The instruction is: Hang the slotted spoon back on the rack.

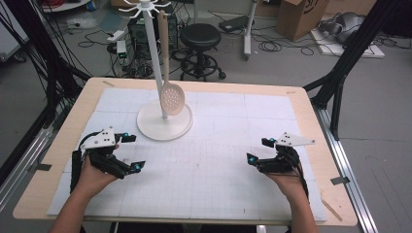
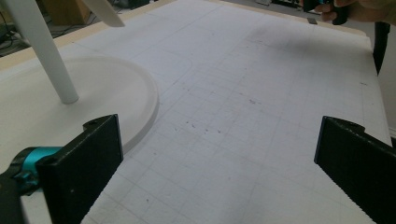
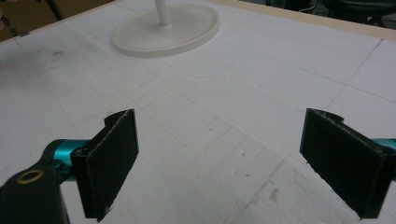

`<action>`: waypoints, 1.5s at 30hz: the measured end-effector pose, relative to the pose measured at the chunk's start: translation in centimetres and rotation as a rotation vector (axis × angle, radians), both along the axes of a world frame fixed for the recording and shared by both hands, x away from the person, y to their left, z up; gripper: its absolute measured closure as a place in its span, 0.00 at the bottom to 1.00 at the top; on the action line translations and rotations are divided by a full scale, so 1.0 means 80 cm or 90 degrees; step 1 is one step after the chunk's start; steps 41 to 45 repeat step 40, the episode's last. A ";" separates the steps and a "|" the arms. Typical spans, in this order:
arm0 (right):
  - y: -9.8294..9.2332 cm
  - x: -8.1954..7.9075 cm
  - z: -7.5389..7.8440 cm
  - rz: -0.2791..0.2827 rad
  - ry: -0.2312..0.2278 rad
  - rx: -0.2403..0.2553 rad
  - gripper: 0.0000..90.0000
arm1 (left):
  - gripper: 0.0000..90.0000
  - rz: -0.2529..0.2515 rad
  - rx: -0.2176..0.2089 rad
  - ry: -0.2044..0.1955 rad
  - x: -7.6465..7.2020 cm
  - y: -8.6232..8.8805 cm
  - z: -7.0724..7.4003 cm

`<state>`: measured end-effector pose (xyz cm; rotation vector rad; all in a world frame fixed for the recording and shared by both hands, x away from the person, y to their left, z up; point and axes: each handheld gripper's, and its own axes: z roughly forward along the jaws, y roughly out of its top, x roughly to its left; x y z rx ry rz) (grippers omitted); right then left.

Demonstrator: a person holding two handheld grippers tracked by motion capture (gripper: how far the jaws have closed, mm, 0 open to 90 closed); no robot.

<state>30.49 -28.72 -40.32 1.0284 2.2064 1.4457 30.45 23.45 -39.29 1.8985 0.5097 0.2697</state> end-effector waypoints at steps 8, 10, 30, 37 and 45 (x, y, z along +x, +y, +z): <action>-0.009 -0.002 -0.004 -0.017 0.005 0.007 0.11 | 0.02 0.000 -0.003 0.000 0.002 0.000 0.000; -0.010 -0.003 -0.004 -0.018 0.006 0.006 0.11 | 0.02 0.000 -0.006 0.001 0.003 -0.001 -0.001; -0.013 -0.003 -0.011 -0.021 0.021 -0.021 0.11 | 0.02 -0.004 0.002 0.014 0.007 -0.003 -0.006; -0.013 -0.002 -0.011 -0.020 0.021 -0.021 0.11 | 0.02 -0.006 0.006 0.017 0.008 -0.004 -0.007; -0.012 -0.002 -0.012 -0.018 0.020 -0.022 0.11 | 0.02 -0.005 0.009 0.018 0.008 -0.005 -0.007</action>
